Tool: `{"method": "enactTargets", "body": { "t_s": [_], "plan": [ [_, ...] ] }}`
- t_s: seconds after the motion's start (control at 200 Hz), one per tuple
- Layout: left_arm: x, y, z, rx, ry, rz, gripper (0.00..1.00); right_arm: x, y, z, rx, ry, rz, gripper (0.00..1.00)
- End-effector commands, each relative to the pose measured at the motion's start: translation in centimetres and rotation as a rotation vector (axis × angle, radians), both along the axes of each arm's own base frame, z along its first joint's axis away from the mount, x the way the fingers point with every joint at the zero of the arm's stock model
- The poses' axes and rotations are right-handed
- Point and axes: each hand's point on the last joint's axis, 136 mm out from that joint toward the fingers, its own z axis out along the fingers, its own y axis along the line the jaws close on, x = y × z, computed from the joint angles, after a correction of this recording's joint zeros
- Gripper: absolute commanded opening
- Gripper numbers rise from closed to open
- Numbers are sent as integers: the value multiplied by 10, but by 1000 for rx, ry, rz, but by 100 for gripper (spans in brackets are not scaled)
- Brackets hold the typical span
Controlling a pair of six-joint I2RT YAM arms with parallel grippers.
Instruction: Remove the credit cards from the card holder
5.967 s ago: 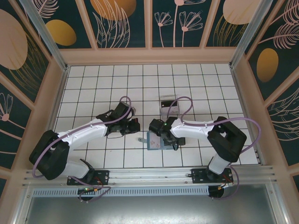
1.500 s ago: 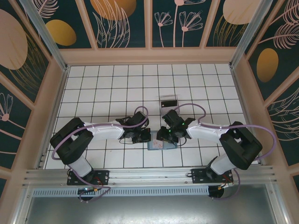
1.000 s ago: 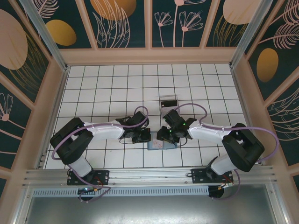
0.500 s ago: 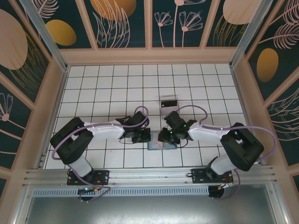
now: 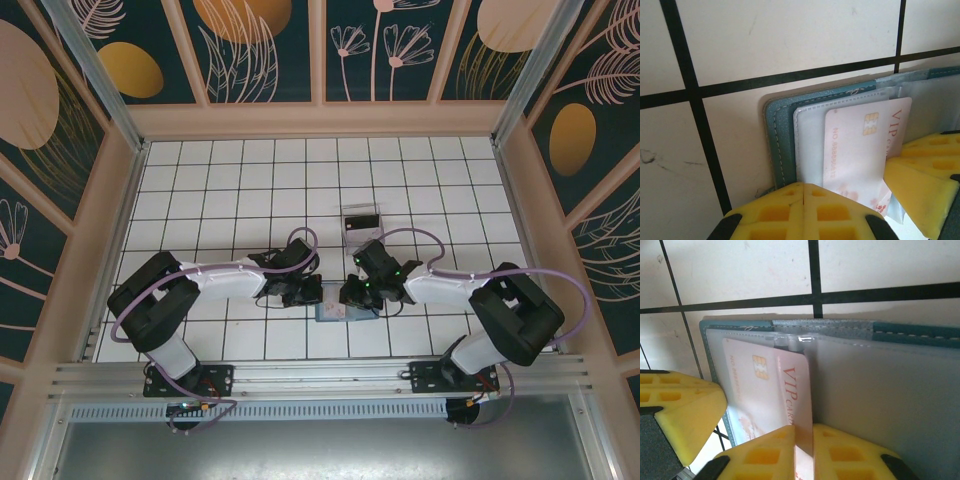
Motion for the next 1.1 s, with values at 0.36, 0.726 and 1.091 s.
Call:
{"method": "enactTargets", "body": {
  "t_s": [0.36,0.726,1.091],
  "plan": [
    [-12,26,-24,130,46,2,0,-2,-13,9,-9,-14,-20,3],
    [-13,27,-26,138,48,-1,0,-5,-27,9,-39,-13,-38,1],
    [-12,29,-25,153,41,-6,0,0,-38,28,-50,-47,-54,0]
  ]
}}
